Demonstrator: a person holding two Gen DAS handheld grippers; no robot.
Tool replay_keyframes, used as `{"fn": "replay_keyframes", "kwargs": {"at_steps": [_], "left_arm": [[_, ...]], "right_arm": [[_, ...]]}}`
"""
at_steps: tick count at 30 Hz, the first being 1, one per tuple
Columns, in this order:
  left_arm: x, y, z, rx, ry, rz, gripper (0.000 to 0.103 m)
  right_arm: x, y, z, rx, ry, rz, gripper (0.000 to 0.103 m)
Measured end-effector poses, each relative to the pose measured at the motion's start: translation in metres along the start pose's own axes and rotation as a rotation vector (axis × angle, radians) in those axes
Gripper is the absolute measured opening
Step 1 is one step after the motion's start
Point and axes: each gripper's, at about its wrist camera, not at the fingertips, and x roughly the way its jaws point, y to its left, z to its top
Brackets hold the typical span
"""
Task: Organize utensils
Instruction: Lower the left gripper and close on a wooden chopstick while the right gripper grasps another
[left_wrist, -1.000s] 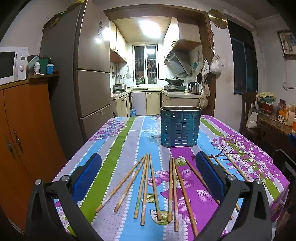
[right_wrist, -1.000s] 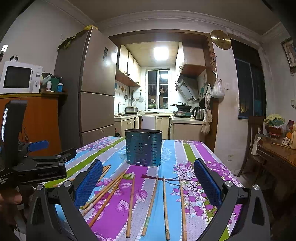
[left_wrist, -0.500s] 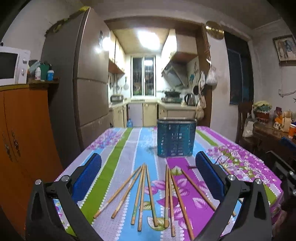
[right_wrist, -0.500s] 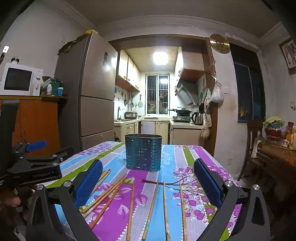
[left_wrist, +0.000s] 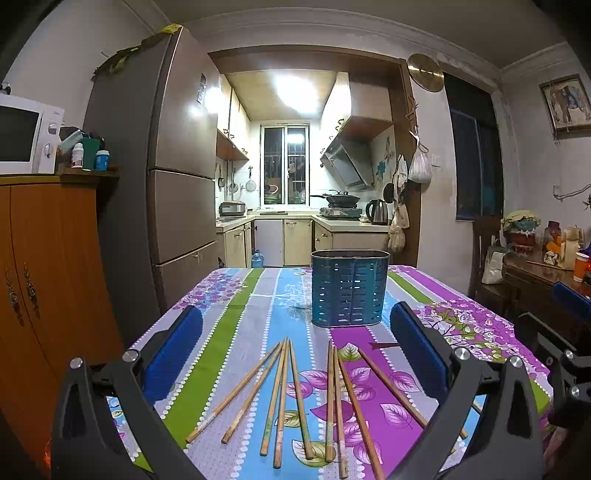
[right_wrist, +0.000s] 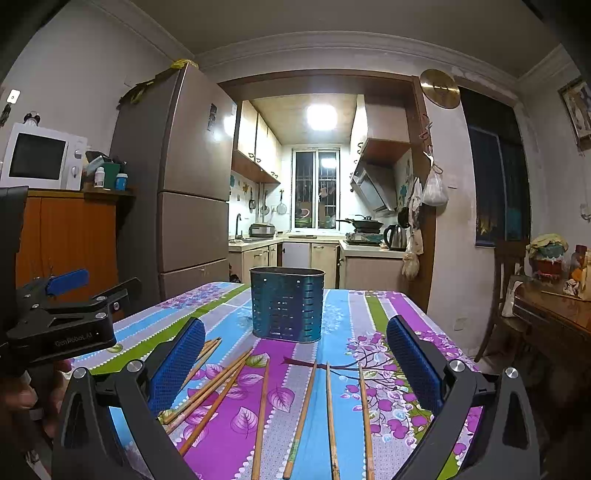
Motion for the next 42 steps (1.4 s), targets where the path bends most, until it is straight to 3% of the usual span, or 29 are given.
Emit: {"fn": "replay_keyframes", "kwargs": {"at_steps": [16, 22, 26, 32, 34, 37, 42], "left_arm": [[0.003, 0.005, -0.003, 0.024, 0.014, 0.001, 0.098], [0.012, 0.075, -0.019, 0.033, 0.078, 0.069, 0.098], [0.026, 0.138, -0.065, 0.005, 0.226, 0.100, 0.097], [0.030, 0.137, -0.114, 0.066, 0.360, -0.042, 0.073], [0.035, 0.134, -0.122, 0.063, 0.388, -0.070, 0.059], [0.036, 0.129, -0.127, 0.059, 0.394, -0.127, 0.046], [0.041, 0.112, -0.121, 0.083, 0.389, -0.219, 0.027]], "right_arm": [[0.001, -0.002, 0.000, -0.011, 0.014, 0.014, 0.098], [-0.018, -0.029, -0.017, -0.017, 0.049, 0.008, 0.098], [-0.033, -0.036, -0.044, -0.009, 0.114, 0.047, 0.098], [-0.039, -0.012, -0.074, -0.043, 0.187, 0.129, 0.093], [-0.034, -0.003, -0.080, -0.051, 0.211, 0.160, 0.083], [-0.024, 0.004, -0.087, -0.039, 0.253, 0.189, 0.067], [-0.012, 0.013, -0.096, -0.041, 0.290, 0.211, 0.066]]}}
